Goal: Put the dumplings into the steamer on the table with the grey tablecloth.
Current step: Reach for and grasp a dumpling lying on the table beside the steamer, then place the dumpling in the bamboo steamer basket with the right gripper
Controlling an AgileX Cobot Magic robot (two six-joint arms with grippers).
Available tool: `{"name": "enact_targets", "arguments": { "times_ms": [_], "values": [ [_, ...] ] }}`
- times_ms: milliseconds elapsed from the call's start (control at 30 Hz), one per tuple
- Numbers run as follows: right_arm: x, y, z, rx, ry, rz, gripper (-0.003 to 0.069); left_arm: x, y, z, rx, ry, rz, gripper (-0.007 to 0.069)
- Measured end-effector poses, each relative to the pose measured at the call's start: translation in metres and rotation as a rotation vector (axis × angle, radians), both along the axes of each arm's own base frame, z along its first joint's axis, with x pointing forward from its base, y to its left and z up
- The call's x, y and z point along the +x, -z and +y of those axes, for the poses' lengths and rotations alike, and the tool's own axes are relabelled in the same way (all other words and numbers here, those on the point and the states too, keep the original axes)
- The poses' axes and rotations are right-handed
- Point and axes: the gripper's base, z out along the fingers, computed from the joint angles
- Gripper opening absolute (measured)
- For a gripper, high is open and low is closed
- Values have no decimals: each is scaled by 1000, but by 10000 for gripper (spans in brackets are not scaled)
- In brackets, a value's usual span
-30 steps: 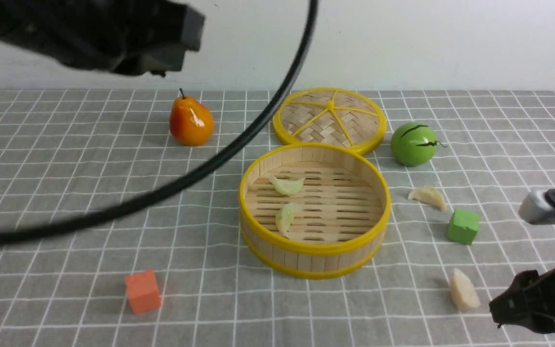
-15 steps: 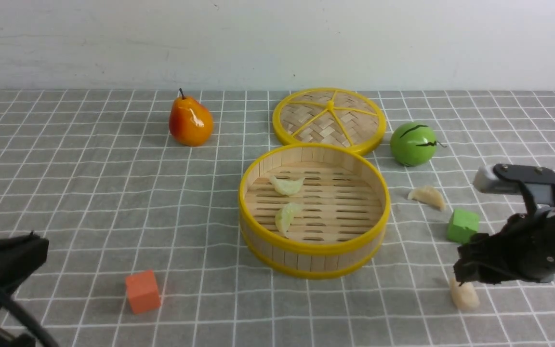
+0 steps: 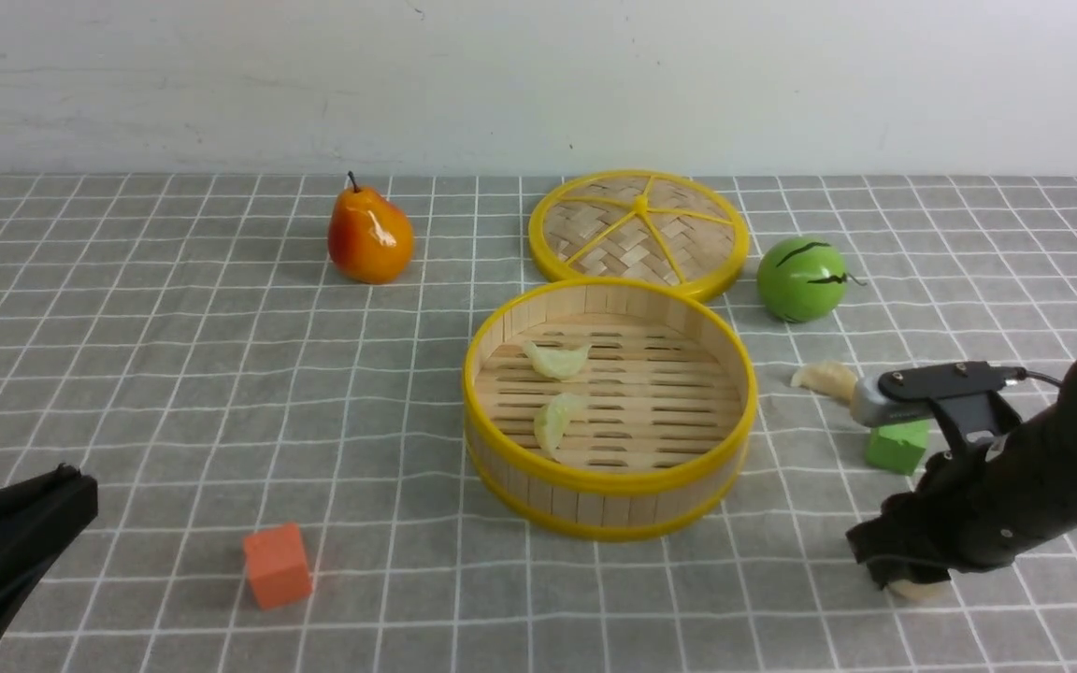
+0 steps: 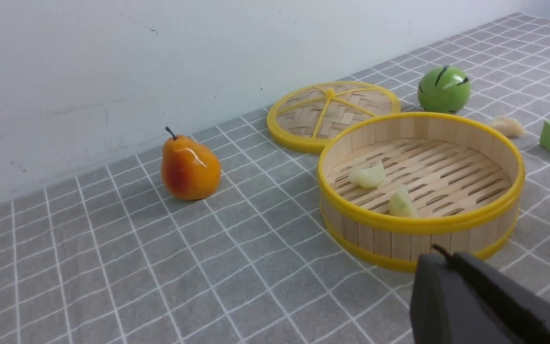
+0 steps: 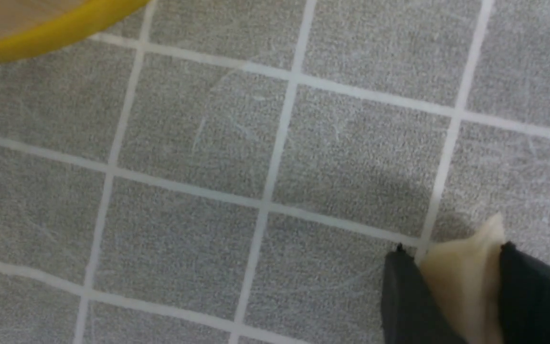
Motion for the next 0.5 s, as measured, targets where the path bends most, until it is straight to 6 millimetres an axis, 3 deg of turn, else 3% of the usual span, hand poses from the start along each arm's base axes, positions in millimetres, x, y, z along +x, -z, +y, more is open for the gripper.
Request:
{"name": "enact_targets", "arguments": {
  "times_ms": [133,300,333,367,433,500],
  "values": [
    [4,-12,6,41,-9,47,234,0,1,0,2,0,0,-14],
    [25,-63,32,163,-58,4,234,0,-2,-1,-14,15,-26,-14],
    [37,-88,50,195,-115,-70,234,0,-4,-2,-24,23,-42,-14],
    [44,-101,61,206,-153,-113,234,-1,-5,-2,-27,26,-48,-14],
    [57,-115,83,219,-216,-180,234,-1,-6,-3,-32,32,-59,-14],
    [76,-115,103,226,-250,-234,234,-1,-6,-3,-33,34,-63,-14]
  ]
}}
